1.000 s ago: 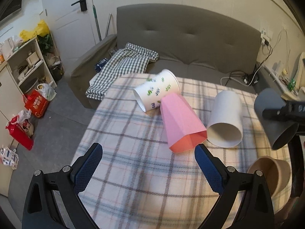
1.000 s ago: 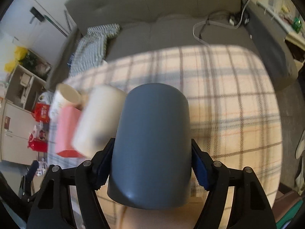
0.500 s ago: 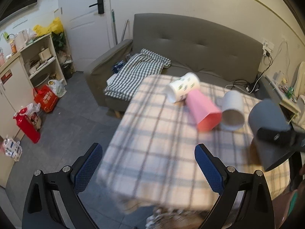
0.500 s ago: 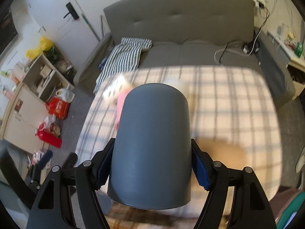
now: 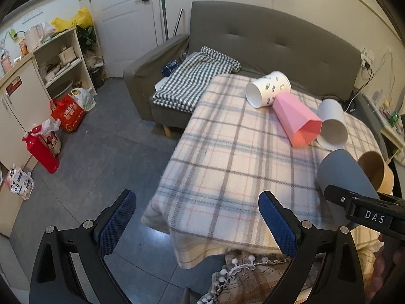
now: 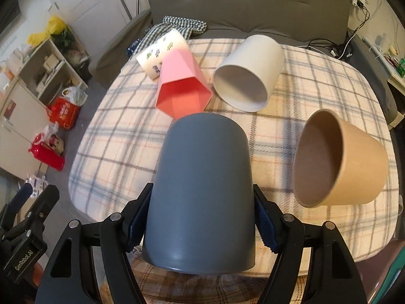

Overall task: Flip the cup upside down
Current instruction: 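Lift the dark grey cup with the right gripper and swing it upward, then pass the dark grey cup from the right gripper into the left gripper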

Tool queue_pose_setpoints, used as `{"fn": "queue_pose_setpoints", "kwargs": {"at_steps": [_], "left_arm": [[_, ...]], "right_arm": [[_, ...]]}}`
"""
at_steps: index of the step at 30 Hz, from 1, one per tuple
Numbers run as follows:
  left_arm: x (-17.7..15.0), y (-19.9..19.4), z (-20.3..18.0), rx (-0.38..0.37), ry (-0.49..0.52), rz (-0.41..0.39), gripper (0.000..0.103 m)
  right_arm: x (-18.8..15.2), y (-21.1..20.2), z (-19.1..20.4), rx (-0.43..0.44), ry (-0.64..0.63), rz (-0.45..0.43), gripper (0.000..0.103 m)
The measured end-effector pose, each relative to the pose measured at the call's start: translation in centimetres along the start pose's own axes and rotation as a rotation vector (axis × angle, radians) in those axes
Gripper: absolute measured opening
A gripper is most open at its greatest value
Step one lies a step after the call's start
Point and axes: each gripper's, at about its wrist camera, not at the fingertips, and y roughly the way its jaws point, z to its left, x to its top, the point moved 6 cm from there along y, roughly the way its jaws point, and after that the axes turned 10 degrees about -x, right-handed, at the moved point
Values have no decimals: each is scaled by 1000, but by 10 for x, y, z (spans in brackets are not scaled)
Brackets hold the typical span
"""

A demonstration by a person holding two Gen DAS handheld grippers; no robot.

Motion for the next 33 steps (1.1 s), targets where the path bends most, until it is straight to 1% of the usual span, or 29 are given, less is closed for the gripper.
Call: {"fn": "queue_pose_setpoints", "kwargs": {"at_steps": [5,8,9,11,14,16,19,23,25,29,33], "left_arm": [[-3,7,-1,6,-9,27,100],[-1,4,-3,20,-1,25,100],[0,3,-4,21,2,22,100],[3,-2,-8,24,5,14,100],[7,-9,-16,20,10,3,100],[8,-15,-25,13,18,-5,100],[11,-23,-44,-16,34,-8,100],[14,-30,-76,-58,63,-6,100],[16,-29,-92,-61,89,12,100],[22,-25,-123,-79,128,41,100],[28,-18,-150,-86,172,72,100]], "right_arm": [[-3,5,1,-21,-28,5,73],[-3,4,0,-19,-33,10,73],[-2,2,-2,-23,-28,2,76],[0,-7,-6,-19,-13,-30,94],[6,-27,-13,1,-6,-81,94],[9,-42,-20,-5,-3,-120,94],[12,-65,-34,-15,-1,-179,95],[11,-91,-63,-70,-3,-251,100],[8,-98,-78,-88,-4,-259,101],[0,-103,-106,-110,-7,-245,102],[-4,-103,-132,-122,23,-237,102]]}}
